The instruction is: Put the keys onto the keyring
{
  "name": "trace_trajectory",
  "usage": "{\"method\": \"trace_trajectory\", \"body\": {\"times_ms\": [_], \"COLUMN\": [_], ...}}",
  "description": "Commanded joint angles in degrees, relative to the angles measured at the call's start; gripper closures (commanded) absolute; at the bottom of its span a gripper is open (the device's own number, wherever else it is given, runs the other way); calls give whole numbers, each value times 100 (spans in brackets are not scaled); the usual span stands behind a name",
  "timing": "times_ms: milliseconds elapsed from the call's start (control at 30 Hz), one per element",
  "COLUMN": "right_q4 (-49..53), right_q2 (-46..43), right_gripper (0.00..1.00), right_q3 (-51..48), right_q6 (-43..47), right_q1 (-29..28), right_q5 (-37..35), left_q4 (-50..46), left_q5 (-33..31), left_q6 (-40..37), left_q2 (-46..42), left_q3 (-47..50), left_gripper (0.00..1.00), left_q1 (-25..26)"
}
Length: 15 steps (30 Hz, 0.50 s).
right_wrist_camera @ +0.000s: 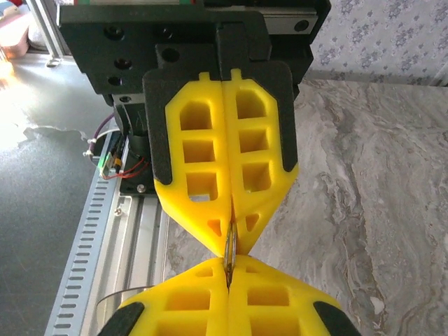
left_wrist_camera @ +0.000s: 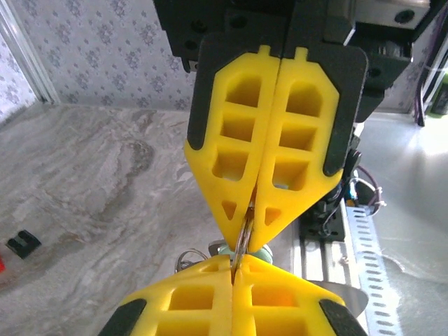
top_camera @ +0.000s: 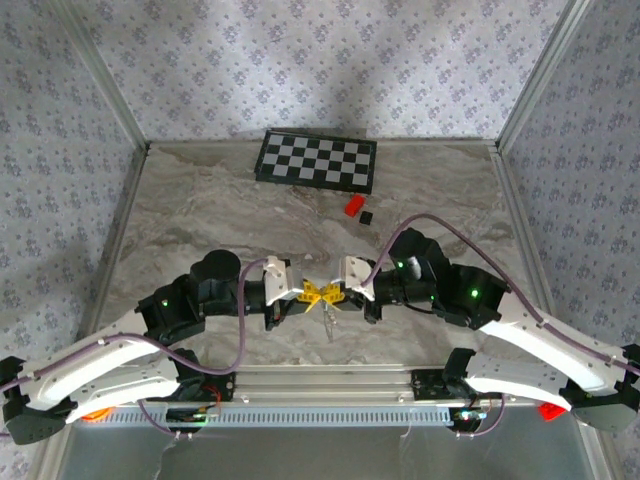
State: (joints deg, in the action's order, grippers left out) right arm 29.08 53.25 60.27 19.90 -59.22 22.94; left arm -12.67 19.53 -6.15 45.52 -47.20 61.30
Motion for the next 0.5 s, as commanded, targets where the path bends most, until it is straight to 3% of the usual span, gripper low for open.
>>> {"method": "trace_trajectory", "body": {"times_ms": [0,233,367,467], "right_q4": [148,33,-639,-1123], "right_q2": [31,-126,-367,-546], "right_gripper": [100,100,87,84], "right_q3": [150,64,-323,-582], "right_q6": [148,193,-149,-377], "right_q1": [-171,-236,-242,-243], "right_q5": [35,173,210,203], "left_q4": [182,561,797,1012], "left_q5": [-15,24,29,136], "left_q6": [11,222,286,276], "left_q2": [-67,-298,-394,-406], "left_q3": [-244,-47,-8,8], "left_gripper": [100,100,100,100], "left_q1": [29,23,23,23]}}
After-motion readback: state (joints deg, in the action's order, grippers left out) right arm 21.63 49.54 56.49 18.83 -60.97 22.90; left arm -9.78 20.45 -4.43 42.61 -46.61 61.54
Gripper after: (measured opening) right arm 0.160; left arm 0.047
